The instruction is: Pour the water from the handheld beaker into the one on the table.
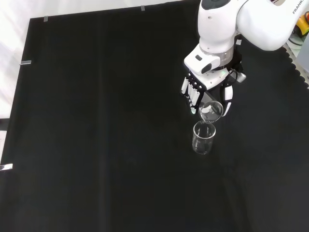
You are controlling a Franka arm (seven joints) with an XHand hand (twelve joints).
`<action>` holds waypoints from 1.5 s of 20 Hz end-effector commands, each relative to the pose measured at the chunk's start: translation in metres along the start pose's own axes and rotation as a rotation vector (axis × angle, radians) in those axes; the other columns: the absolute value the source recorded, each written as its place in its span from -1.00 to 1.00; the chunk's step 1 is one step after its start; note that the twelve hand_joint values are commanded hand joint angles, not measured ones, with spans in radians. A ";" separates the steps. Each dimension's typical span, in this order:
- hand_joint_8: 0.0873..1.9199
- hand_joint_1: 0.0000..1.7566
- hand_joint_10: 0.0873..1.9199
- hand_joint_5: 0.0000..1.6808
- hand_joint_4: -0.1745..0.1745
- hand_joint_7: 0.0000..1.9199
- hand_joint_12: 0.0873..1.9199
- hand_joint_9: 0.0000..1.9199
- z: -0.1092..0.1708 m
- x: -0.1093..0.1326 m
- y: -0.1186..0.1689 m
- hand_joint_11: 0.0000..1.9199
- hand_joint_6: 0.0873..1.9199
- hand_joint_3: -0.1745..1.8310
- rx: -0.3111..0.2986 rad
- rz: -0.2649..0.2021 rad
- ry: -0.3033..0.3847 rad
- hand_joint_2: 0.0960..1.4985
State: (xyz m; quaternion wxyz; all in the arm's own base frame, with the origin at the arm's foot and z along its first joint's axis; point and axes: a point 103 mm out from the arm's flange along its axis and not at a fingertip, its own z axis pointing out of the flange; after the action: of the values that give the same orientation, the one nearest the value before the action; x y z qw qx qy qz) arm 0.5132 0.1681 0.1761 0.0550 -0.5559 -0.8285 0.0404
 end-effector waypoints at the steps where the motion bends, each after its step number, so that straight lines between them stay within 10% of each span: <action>1: -1.00 0.51 -1.00 0.74 -1.00 0.66 -0.12 0.58 -0.002 0.002 0.002 0.10 -0.85 -0.28 0.025 0.002 -0.017 -0.20; 30: -1.00 0.51 -1.00 0.75 -1.00 0.66 -0.13 0.59 -0.006 0.007 0.007 0.11 -0.85 -0.27 0.101 0.026 -0.157 -0.21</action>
State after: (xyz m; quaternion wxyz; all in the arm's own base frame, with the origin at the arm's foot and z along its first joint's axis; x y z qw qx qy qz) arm 0.5193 0.1751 0.1822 0.0198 -0.5594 -0.8199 0.1202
